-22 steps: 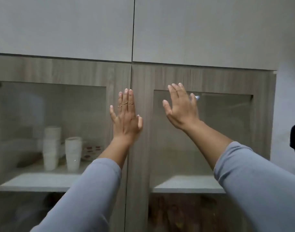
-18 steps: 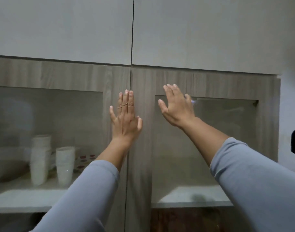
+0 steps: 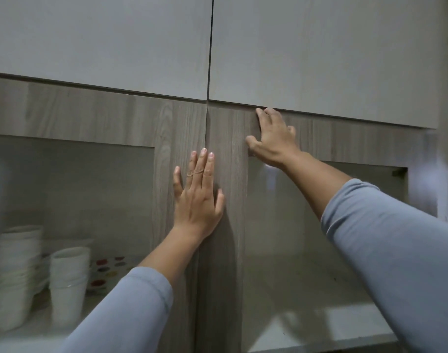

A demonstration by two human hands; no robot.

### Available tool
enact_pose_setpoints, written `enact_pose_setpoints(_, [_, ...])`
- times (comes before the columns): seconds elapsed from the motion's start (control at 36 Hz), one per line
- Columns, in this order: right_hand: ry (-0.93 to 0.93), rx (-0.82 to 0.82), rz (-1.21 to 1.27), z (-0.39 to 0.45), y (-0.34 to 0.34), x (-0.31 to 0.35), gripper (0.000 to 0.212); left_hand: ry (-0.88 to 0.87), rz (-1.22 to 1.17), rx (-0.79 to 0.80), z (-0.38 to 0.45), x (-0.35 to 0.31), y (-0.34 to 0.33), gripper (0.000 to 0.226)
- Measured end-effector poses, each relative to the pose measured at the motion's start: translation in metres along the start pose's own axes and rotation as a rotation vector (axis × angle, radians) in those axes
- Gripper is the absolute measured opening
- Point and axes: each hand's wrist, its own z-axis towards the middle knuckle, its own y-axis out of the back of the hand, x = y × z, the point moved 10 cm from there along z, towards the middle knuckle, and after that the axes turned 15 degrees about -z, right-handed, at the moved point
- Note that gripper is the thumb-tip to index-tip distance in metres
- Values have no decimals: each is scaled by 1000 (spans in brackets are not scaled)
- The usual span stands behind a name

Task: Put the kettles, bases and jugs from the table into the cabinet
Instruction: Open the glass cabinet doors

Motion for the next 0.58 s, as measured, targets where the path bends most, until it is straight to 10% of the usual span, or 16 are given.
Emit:
enact_pose_setpoints(0.33, [-5, 15, 113, -27, 64, -13, 57, 440, -639, -98, -6, -34, 39, 47])
enact_pose_setpoints(0.58, [70, 42, 205, -119, 111, -29, 68, 268, -686, -299, -19, -118, 111, 36])
